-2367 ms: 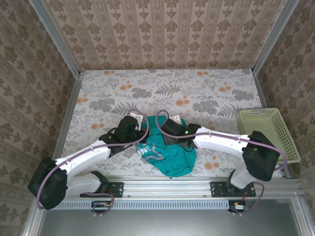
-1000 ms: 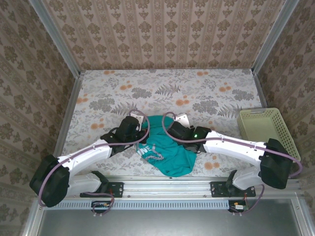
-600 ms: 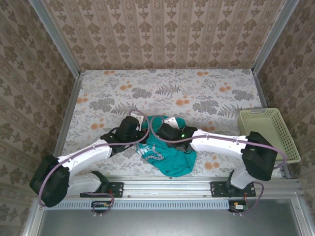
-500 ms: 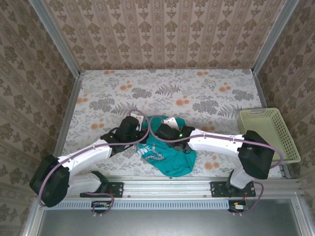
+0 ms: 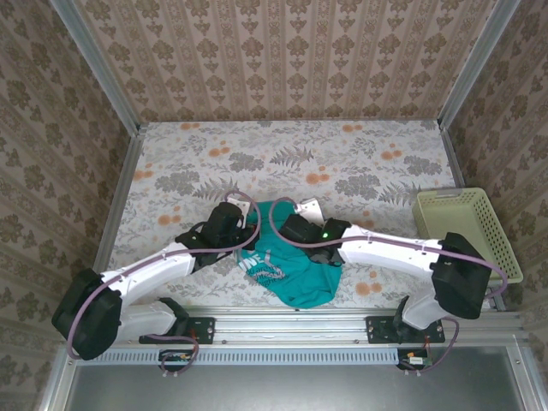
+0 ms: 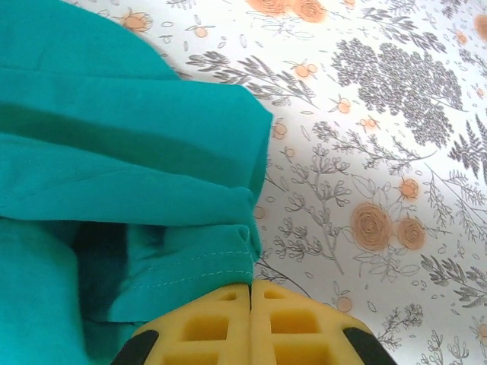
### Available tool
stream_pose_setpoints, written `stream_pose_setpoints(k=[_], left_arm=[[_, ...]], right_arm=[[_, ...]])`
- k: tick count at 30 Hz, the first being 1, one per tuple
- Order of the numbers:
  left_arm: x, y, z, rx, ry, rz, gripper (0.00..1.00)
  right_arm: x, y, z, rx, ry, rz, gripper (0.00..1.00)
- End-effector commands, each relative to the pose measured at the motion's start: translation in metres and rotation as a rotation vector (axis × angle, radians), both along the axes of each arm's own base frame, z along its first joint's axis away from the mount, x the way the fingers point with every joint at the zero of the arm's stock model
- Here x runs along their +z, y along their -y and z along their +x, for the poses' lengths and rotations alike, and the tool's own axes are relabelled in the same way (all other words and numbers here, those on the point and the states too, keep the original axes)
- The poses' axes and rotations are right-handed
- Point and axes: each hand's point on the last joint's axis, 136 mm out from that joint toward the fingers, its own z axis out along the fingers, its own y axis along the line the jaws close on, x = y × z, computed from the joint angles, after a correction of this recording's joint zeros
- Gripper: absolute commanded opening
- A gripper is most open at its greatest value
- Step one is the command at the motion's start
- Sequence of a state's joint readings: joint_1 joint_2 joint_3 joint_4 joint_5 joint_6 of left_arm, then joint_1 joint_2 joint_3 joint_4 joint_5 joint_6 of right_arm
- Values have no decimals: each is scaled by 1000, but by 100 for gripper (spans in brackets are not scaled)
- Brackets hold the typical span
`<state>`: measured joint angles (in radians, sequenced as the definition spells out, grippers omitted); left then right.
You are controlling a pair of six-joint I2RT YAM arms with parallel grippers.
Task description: Fold the inside-out t-shirt
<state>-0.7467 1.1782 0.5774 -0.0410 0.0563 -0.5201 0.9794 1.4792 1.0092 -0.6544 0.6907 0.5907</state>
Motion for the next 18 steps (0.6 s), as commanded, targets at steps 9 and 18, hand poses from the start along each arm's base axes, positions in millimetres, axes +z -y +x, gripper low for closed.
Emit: stream_pose_setpoints(k=[9,18], left_arm=[[0,-3,7,34,-6,31,0],[4,4,5,-1,5,7,0]], right_arm=[[37,32,-15,38,92,434,0],[37,68,4,-166,111,674,0]])
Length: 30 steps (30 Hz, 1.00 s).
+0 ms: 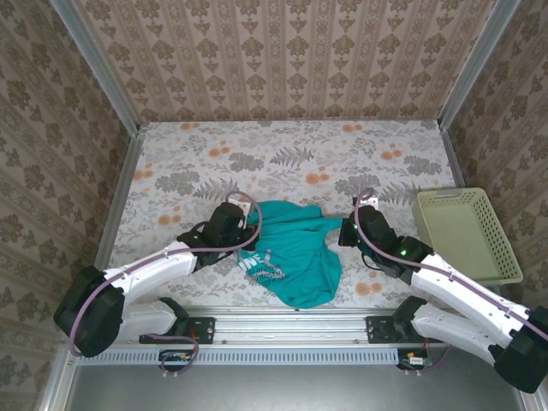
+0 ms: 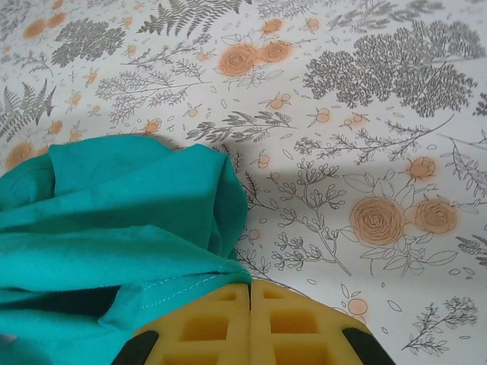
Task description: Fold the inside-out t-shirt
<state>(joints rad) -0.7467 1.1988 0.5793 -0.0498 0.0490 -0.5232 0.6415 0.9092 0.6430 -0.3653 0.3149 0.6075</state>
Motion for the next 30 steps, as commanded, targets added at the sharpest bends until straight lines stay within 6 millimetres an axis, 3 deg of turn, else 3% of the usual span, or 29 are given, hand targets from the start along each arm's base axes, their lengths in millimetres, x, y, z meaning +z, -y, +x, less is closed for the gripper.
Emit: stream_pose_setpoints(k=[1,6,9,12,18,21,23,27,30], left_arm=[[11,5,4,-9,23,-11,0],[10,3,2,-18,29,2,0],[12,7,0,-34,39,-3,0],[19,16,-4,-69,63,-11,0],[31,42,-20,-177,113,-6,0],[30,51,-23,-202,117,6,0],[29,53,-24,-205,118,13,0],[27,54,-23,-203,121,14,0],[29,56,-24,-208,127,8,0]], right_arm=[[6,4,10,-58,0,113,0],[26,31,23,-107,16,183,0],[30,23,32,-47,-10,214,0],[18,12,40,-11,-56,214,0],[-20,21,53,-52,-153,97,0],[-28,26,49,-56,-183,55,30],[-24,24,42,-43,-173,60,43],[-14,14,22,-14,-154,100,49],[-18,-4,16,3,-162,197,49]])
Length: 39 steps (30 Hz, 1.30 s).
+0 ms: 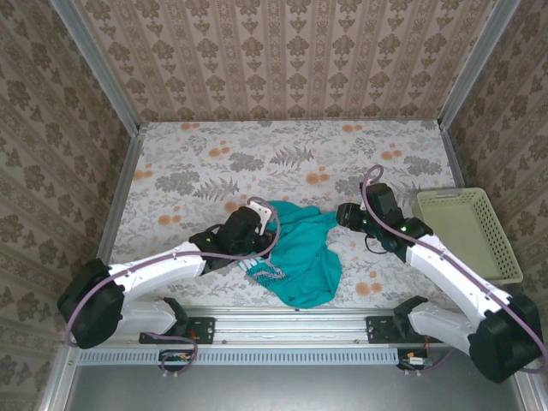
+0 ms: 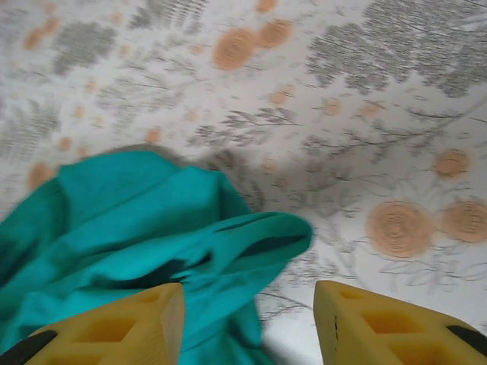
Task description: Fold the inside-out t-shirt
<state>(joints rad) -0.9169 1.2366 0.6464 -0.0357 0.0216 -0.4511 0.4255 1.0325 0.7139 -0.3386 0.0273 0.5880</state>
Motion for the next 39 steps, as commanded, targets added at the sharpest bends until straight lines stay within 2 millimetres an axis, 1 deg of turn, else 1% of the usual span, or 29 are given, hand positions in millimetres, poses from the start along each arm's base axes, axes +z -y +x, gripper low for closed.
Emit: stream_pose_setpoints(k=[1,4,7,11,17,27,30,33,36,39], left_arm=[[12,7,3,-12,43,-14,0],[14,7,2,-16,46,-15,0],[15,7,1,-16,48,-12,0],[14,6,0,-14,48,-11,0],[12,5,-1,-11,47,-8,0],[10,5,-3,-16,46,-9,0],[11,5,-3,-17,48,-11,0],[11,5,-2,-20,49,-11,0],[12,7,-3,-28,49,-17,0],[15,10,-5,-42,54,-29,0]], right_arm=[[-17,-13,-12,-13,-61,93,48],[-26,-21,-5,-32,-74,143,44],[-26,-28,7,-30,-73,152,40],[-22,-28,18,-38,-56,120,36],[-22,-28,24,-45,-52,101,33],[-24,-30,32,-48,-60,92,33],[-27,-27,32,-64,-62,76,34],[-28,-24,32,-72,-61,66,37],[-33,-24,35,-85,-66,65,38],[-44,-27,39,-92,-90,64,36]])
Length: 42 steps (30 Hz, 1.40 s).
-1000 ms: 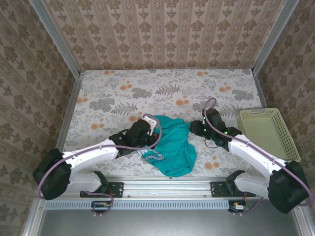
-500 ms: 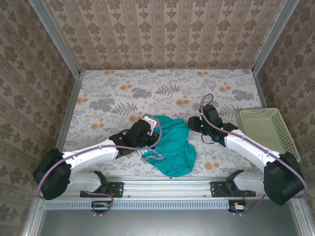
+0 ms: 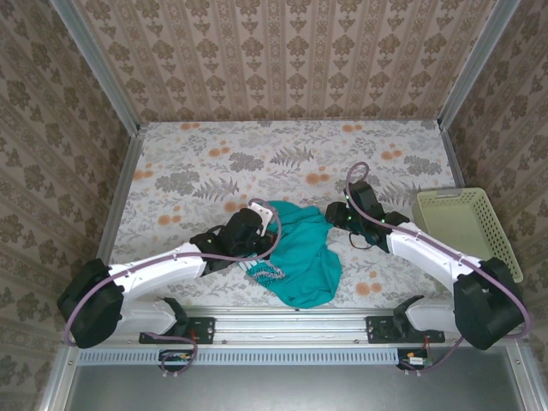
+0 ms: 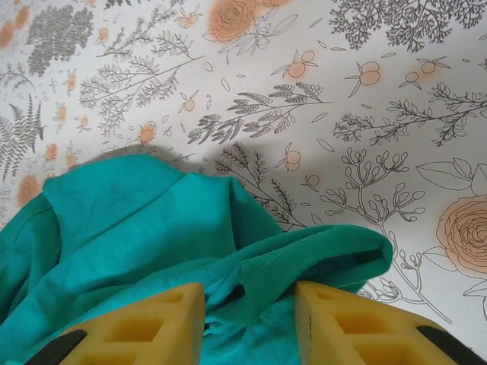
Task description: Fold the inside-out t-shirt
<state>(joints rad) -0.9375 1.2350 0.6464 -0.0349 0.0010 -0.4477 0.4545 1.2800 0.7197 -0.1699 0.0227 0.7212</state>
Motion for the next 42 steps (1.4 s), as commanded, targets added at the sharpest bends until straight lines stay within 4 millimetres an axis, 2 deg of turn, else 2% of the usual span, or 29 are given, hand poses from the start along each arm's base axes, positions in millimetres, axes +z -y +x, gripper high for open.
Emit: stream_pose_setpoints(k=[1,4,7,12,14,18,20,22,26,29,31,33,35,38,40,42], left_arm=[[16,8,-3,-40,43,-41,0],[20,10,-7,-56,55,-51,0],[23,11,-9,-69,68,-56,0],[23,4,-6,-42,82,-32,0],[22,-3,-1,-1,89,0,0],[27,-18,15,90,115,35,0],[32,-31,28,157,109,28,0],[42,-52,47,255,73,-8,0],[80,-84,74,388,48,-126,0],[106,-108,82,469,113,-124,0],[117,-115,80,486,156,-143,0],[116,-113,74,459,175,-169,0],[99,-110,68,450,150,-165,0],[56,-103,57,415,71,-101,0],[33,-86,46,340,19,-76,0],[21,-61,33,246,3,-66,0]], right_arm=[[-2,-5,13,-31,7,6,36],[-9,-11,18,-30,-4,10,31],[-16,-16,22,-21,-17,-3,22],[-5,-19,22,6,8,-34,2],[0,-19,20,22,16,-49,0],[35,-28,17,78,91,-10,0],[59,-38,18,127,144,23,0],[93,-54,20,207,210,78,0],[160,-81,20,321,323,195,0],[196,-91,12,367,404,278,0],[208,-92,2,389,446,307,0],[210,-89,-8,398,465,319,0],[197,-83,-15,386,444,308,0],[158,-67,-24,340,390,249,0],[124,-58,-30,306,326,226,0],[93,-56,-36,295,264,221,0]])
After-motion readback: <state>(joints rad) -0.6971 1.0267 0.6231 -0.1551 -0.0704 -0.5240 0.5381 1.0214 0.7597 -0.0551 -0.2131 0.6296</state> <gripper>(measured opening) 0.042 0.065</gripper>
